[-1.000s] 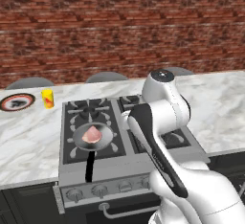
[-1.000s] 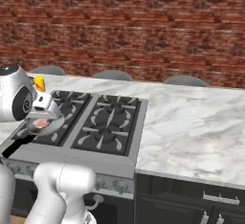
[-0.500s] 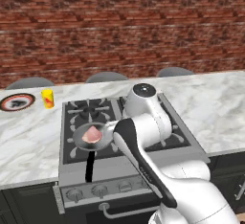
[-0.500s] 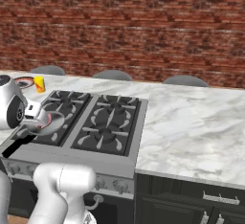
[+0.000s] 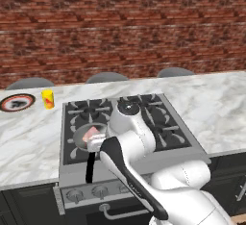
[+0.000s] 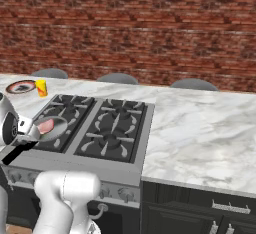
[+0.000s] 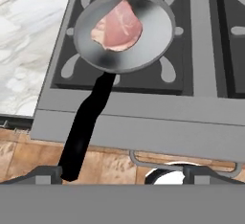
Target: Pick up the pan with the steak in it and place it on the dining table. Then place the steak on the plate.
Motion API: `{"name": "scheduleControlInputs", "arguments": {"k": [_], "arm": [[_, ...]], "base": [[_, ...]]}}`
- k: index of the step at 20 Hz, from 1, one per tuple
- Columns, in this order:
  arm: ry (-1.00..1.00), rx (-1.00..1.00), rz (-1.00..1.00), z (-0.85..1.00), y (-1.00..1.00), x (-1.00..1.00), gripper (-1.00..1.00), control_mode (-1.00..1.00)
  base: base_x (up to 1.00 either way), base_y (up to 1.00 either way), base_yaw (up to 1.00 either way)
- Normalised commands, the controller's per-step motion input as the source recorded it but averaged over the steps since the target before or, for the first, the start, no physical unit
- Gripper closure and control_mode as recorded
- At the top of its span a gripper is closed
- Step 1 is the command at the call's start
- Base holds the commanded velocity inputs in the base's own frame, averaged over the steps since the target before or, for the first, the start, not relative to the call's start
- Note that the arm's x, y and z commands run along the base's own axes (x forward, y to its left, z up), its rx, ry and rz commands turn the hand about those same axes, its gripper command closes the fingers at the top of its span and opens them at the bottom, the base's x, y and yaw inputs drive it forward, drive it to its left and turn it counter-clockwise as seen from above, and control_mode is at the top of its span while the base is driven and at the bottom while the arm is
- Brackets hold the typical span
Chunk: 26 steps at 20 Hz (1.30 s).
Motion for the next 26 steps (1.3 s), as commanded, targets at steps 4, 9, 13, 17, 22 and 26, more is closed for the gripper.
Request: {"name": "scheduleControlInputs", "arguments": {"k": [4, 9, 13, 17, 22, 26], "arm": [[0.0, 0.0, 0.0, -0.35, 0.52, 0.0, -1.0, -1.0], [0.0, -0.02, 0.0, -0.09, 0.13, 0.0, -1.0, -1.0], [0.0, 0.01, 0.0, -0.06, 0.03, 0.0, -1.0, -1.0], [0.0, 0.06, 0.0, -0.26, 0.08, 0.0, -1.0, -1.0], [0.0, 0.07, 0.0, -0.28, 0.12, 0.0, -1.0, -1.0], [0.0, 0.05, 0.0, -0.27, 0.13, 0.03, -1.0, -1.0]], "base": [[0.0, 0.0, 0.0], [0.0, 0.0, 0.0], [0.0, 0.0, 0.0], [0.0, 0.0, 0.0], [0.0, 0.0, 0.0], [0.0, 0.0, 0.0]]}}
